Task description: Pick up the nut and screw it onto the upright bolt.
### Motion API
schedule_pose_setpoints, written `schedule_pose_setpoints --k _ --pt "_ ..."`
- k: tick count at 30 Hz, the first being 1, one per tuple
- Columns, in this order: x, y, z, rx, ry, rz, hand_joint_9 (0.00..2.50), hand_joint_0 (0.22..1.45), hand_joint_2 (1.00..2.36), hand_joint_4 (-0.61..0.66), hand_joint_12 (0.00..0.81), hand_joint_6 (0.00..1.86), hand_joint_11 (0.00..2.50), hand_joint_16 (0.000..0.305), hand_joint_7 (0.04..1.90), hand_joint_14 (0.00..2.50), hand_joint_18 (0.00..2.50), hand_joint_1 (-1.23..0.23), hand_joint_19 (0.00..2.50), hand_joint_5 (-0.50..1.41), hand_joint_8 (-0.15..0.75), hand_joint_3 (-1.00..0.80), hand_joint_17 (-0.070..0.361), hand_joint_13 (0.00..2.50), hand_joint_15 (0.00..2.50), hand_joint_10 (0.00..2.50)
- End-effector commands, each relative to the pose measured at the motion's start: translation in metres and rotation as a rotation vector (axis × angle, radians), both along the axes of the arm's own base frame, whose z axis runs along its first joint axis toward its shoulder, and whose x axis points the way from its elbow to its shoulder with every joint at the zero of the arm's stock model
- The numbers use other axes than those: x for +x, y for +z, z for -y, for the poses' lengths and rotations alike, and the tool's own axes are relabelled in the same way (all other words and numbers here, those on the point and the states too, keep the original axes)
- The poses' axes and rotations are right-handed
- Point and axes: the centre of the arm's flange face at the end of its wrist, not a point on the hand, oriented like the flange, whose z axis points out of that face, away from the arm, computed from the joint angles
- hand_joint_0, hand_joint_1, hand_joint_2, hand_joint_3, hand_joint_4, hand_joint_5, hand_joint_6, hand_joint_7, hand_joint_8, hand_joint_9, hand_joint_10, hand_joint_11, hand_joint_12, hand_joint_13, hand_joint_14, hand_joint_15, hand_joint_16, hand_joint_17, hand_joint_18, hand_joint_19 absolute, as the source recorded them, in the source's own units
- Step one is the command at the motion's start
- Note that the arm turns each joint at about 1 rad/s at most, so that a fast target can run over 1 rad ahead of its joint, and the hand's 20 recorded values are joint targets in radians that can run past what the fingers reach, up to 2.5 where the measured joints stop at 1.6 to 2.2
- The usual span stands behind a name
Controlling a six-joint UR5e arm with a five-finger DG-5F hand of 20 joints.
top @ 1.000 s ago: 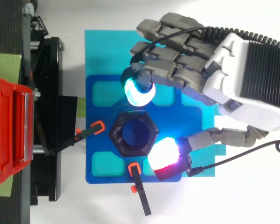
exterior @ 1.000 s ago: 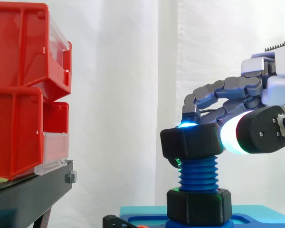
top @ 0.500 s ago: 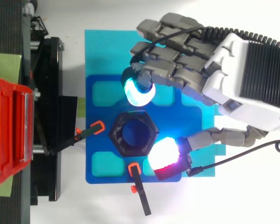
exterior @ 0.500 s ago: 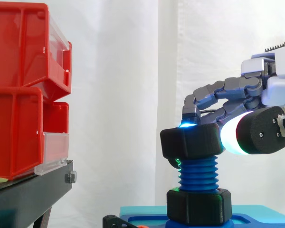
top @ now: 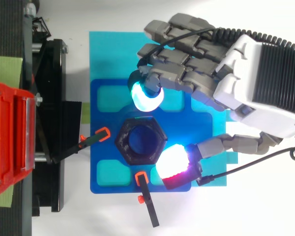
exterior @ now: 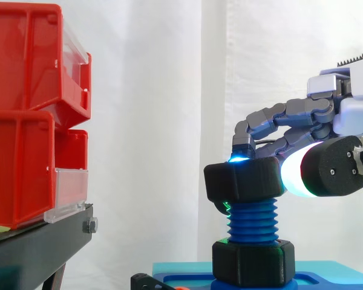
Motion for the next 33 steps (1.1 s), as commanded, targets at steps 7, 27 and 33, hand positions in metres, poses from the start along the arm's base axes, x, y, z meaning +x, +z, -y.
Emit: schedule_pose_setpoints --k 7,27,33 --pt "-0.002 -0.003 0.000 -0.001 0.002 -0.005 0.48 0.56 1.00 0.27 0.374 0.50 0.17 0.044 1.21 0.00 0.13 -0.69 0.05 -0.17 0.303 -0.50 0.098 0.28 0.00 0.00" --pt "-0.005 -0.015 -0.003 0.005 0.008 0.022 0.48 0.56 1.00 0.28 0.375 0.50 0.17 0.043 1.20 0.00 0.13 -0.69 0.04 -0.17 0.304 -0.50 0.098 0.28 0.00 0.00" --pt "-0.004 -0.014 -0.001 0.006 0.009 0.026 0.46 0.55 1.00 0.27 0.378 0.50 0.15 0.045 1.08 0.00 0.10 -0.73 0.05 -0.19 0.301 -0.50 0.101 0.26 0.00 0.00"
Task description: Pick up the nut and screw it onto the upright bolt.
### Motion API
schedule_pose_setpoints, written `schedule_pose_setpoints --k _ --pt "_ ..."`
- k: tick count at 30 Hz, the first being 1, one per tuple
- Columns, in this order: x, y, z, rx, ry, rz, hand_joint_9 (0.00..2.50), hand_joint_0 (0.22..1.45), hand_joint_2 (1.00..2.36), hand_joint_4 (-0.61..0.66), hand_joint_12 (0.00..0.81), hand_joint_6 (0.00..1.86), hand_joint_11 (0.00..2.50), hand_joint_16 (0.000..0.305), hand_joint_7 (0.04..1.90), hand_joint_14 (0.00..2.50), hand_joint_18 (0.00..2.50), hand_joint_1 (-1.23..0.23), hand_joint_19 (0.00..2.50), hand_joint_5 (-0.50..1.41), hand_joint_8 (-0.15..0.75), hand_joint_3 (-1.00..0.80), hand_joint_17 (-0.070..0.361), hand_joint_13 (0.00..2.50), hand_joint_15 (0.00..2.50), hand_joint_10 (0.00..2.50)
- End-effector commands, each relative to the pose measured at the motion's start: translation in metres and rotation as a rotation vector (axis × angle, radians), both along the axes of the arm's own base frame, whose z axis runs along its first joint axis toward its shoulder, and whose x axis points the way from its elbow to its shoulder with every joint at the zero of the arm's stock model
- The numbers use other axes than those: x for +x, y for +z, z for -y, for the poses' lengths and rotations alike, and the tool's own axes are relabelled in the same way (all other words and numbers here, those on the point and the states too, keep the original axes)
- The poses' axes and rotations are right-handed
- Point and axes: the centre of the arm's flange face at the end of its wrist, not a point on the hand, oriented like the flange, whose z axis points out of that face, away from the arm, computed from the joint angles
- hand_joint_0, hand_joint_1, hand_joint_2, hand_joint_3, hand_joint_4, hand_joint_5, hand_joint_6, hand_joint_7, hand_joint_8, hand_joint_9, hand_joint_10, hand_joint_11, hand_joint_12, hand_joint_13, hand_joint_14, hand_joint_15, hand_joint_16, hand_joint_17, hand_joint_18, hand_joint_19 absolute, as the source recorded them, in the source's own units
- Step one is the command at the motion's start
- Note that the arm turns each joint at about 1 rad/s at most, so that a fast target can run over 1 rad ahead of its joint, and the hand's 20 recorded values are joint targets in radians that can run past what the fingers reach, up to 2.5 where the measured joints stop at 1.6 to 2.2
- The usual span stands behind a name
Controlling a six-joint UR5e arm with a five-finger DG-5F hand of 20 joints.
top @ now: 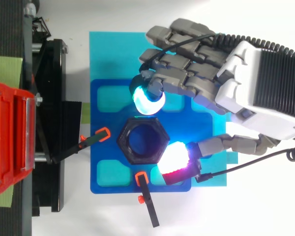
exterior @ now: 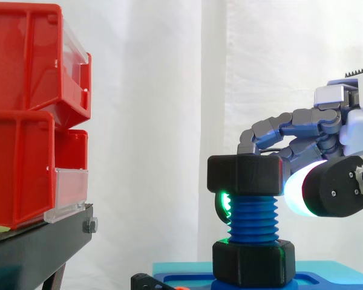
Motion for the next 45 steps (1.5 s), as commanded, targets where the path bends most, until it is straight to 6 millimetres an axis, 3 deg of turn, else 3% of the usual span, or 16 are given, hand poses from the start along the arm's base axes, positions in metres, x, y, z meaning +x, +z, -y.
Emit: schedule_pose_setpoints --k 1,25,36,45 --pt "0.000 0.001 0.002 0.000 0.005 0.002 0.45 0.55 1.00 0.27 0.378 0.50 0.15 0.045 1.06 0.00 0.09 -0.75 0.04 -0.19 0.298 -0.50 0.101 0.25 0.00 0.00" --pt "0.000 0.001 0.002 0.002 0.014 0.002 0.37 0.46 1.00 0.24 0.419 0.50 0.09 0.054 0.88 0.00 0.02 -0.75 0.03 -0.22 0.304 -0.50 0.123 0.19 0.00 0.00" --pt "0.002 0.004 0.001 0.008 0.041 0.010 0.28 0.35 1.00 0.24 0.469 0.50 0.00 0.066 0.66 0.00 0.00 -0.59 0.04 -0.26 0.331 -0.50 0.148 0.12 0.00 0.00" --pt "0.012 0.027 -0.001 0.007 0.062 0.017 0.27 0.34 1.00 0.23 0.473 0.50 0.00 0.067 0.62 0.00 0.00 -0.36 0.04 -0.26 0.328 -0.50 0.150 0.11 0.00 0.00"
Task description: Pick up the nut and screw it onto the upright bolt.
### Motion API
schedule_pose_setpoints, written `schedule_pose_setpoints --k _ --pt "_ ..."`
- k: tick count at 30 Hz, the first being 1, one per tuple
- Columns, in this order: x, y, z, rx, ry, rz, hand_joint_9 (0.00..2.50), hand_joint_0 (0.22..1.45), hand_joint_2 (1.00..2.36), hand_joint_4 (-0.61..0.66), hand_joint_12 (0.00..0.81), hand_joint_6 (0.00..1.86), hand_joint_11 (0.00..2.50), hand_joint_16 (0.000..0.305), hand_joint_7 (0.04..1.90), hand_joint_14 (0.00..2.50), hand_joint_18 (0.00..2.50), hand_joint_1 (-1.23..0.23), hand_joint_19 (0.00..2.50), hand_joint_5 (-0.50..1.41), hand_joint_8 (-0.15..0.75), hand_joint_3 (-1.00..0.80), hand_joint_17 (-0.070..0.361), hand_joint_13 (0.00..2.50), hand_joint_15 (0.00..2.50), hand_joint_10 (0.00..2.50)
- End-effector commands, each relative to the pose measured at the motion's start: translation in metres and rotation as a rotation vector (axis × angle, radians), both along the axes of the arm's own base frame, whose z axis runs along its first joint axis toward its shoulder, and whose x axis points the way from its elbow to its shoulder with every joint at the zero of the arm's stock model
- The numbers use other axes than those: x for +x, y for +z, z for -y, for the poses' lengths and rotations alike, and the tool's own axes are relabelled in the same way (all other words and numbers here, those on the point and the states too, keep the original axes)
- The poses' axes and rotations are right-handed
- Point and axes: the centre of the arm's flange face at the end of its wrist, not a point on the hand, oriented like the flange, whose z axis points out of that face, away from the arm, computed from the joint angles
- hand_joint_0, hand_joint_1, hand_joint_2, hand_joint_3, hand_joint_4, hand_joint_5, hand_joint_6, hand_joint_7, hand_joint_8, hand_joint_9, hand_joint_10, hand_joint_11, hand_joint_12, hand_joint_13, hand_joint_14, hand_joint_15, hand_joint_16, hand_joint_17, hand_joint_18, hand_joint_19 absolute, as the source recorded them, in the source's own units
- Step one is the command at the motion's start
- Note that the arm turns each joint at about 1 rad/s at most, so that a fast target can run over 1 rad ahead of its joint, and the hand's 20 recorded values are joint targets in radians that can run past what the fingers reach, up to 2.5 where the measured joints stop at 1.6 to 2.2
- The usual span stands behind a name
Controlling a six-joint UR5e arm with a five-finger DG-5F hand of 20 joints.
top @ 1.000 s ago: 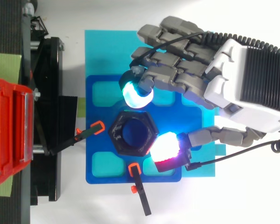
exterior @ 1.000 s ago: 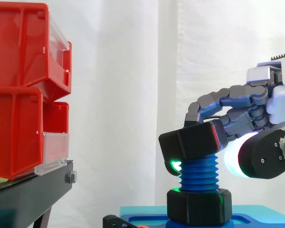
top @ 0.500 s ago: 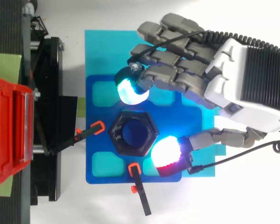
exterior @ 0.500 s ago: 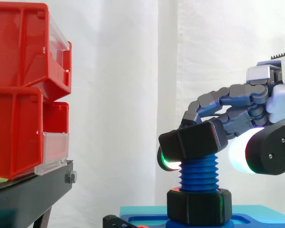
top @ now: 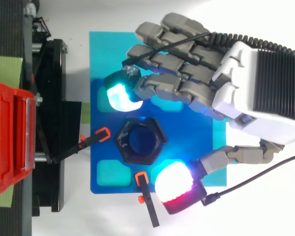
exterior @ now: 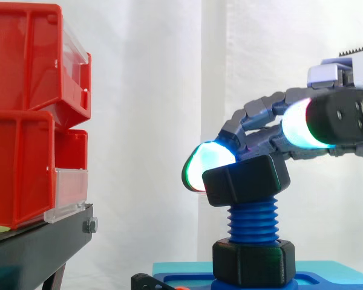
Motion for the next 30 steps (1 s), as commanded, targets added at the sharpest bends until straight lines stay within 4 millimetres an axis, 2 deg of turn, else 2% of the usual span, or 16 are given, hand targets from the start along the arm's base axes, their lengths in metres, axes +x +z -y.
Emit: schedule_pose_setpoints --k 1,4,5,6,8,11,16,19,26,30 --pt "0.0031 0.0081 -0.0009 -0.001 0.005 -0.003 0.28 0.35 1.00 0.23 0.470 0.50 0.00 0.066 0.64 0.00 0.00 -0.32 0.05 -0.25 0.326 -0.50 0.148 0.11 0.00 0.00" --pt "0.0038 0.0102 -0.0032 -0.002 0.008 -0.005 0.32 0.37 1.00 0.23 0.455 0.50 0.00 0.063 0.71 0.00 0.00 -0.29 0.04 -0.22 0.328 -0.50 0.143 0.11 0.00 0.00" --pt "0.0034 0.0095 -0.0042 -0.002 0.009 -0.006 0.36 0.40 1.00 0.23 0.439 0.50 0.00 0.060 0.73 0.00 0.00 -0.36 0.03 -0.21 0.321 -0.50 0.135 0.16 0.00 0.00" --pt "0.0034 0.0095 -0.0042 -0.002 0.009 -0.006 0.37 0.40 1.00 0.23 0.438 0.50 0.00 0.060 0.74 0.00 0.01 -0.36 0.03 -0.20 0.322 -0.50 0.136 0.17 0.00 0.00" --pt "0.0034 0.0095 -0.0052 -0.002 0.009 -0.006 0.42 0.48 1.00 0.22 0.393 0.50 0.01 0.054 0.78 0.00 0.09 -0.52 0.06 -0.19 0.297 -0.50 0.121 0.22 0.00 0.00" --pt "0.0035 0.0097 -0.0052 -0.002 0.009 -0.005 0.46 0.53 1.00 0.22 0.374 0.50 0.07 0.050 0.89 0.00 0.15 -0.61 0.09 -0.17 0.282 -0.50 0.113 0.24 0.00 0.00" --pt "0.0036 0.0097 -0.0063 -0.002 0.011 -0.005 0.49 0.54 1.00 0.25 0.372 0.50 0.10 0.049 1.01 0.00 0.17 -0.60 0.10 -0.16 0.287 -0.50 0.110 0.26 0.00 0.00" --pt "0.0036 0.0097 -0.0063 -0.002 0.011 -0.005 0.49 0.53 1.00 0.25 0.375 0.50 0.10 0.047 1.02 0.00 0.15 -0.58 0.09 -0.15 0.289 -0.50 0.106 0.26 0.00 0.00" --pt "0.0036 0.0097 -0.0064 -0.002 0.013 -0.005 0.51 0.56 1.00 0.26 0.368 0.50 0.10 0.045 1.07 0.00 0.16 -0.65 0.08 -0.14 0.289 -0.50 0.101 0.27 0.00 0.00" --pt "0.0034 0.0095 -0.0053 -0.002 0.011 -0.006 0.51 0.55 1.00 0.26 0.371 0.50 0.10 0.045 1.09 0.00 0.16 -0.61 0.07 -0.13 0.289 -0.50 0.101 0.27 0.00 0.00"
